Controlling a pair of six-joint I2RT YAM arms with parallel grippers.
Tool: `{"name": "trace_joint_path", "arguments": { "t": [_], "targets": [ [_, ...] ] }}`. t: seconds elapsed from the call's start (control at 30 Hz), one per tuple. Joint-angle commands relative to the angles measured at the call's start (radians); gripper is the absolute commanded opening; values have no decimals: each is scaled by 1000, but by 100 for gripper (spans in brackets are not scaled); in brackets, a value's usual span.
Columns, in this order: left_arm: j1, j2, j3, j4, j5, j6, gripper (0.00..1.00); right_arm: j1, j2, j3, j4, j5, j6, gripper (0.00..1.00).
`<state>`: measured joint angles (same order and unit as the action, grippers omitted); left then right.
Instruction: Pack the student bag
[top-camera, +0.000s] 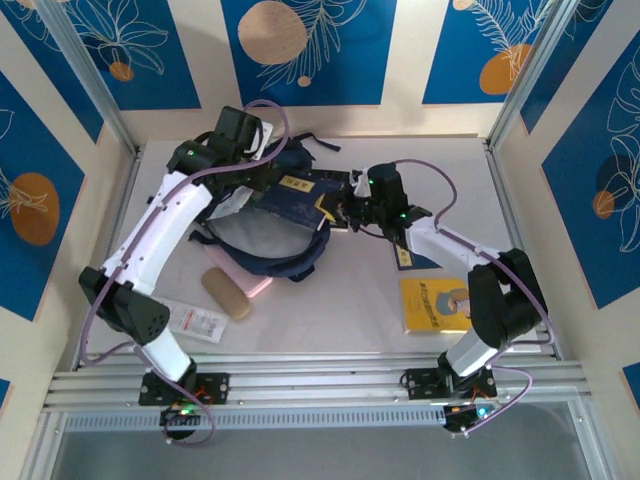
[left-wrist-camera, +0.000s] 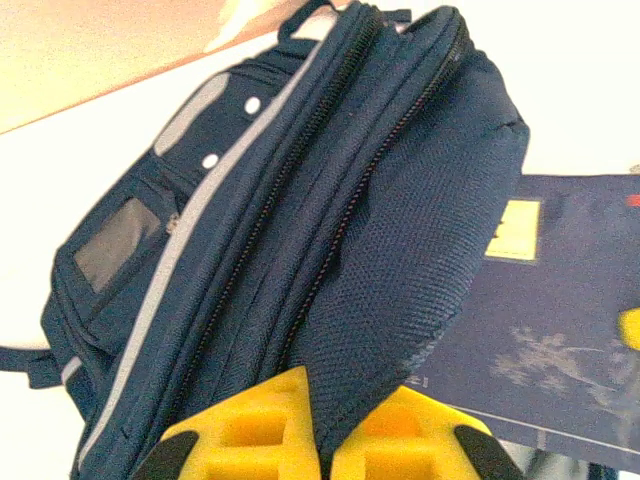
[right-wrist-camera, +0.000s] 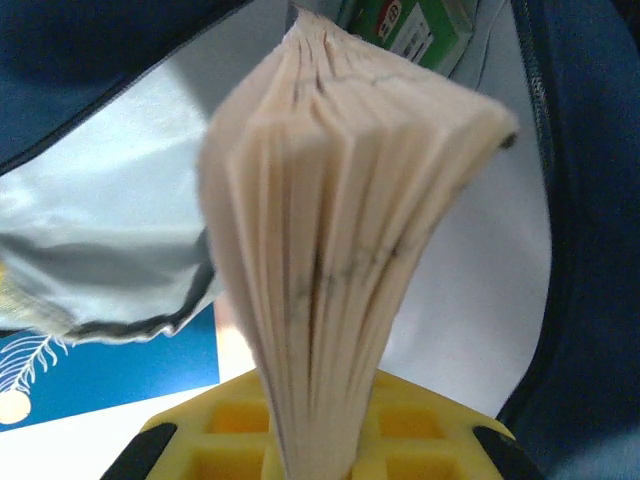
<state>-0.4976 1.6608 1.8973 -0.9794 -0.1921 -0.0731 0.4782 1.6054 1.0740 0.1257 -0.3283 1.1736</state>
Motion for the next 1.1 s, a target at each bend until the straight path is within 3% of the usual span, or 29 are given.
{"name": "trace_joint_path", "arguments": {
  "t": [0.0, 0.23, 0.47, 0.67, 0.7, 0.77, 0.83, 0.93, 1.07],
  "targets": [
    [-2, -45, 51, 41, 0, -17, 0, 17, 47, 62, -1, 9, -10, 0],
    [-2, -18, 73, 52, 40, -44, 0, 73, 185, 249, -167, 135, 22, 0],
    [-2, 21, 109, 77, 100, -96, 0, 148, 391, 536, -425, 326, 179, 0],
    [0, 58, 138, 95, 113, -113, 0, 178, 587, 715, -310, 380, 221, 0],
    [1, 63, 140, 96, 109, -112, 0, 181, 625, 753, -294, 372, 214, 6],
    [15, 81, 151, 89, 98, -115, 0, 182, 711, 863, -278, 317, 181, 32],
    [30, 100, 161, 79, 101, -121, 0, 181, 767, 965, -335, 279, 137, 50],
    [54, 115, 161, 81, 113, -134, 0, 188, 766, 1016, -390, 260, 27, 65],
    [85, 126, 161, 83, 117, -141, 0, 186, 692, 966, -422, 236, -110, 72]
  ]
}}
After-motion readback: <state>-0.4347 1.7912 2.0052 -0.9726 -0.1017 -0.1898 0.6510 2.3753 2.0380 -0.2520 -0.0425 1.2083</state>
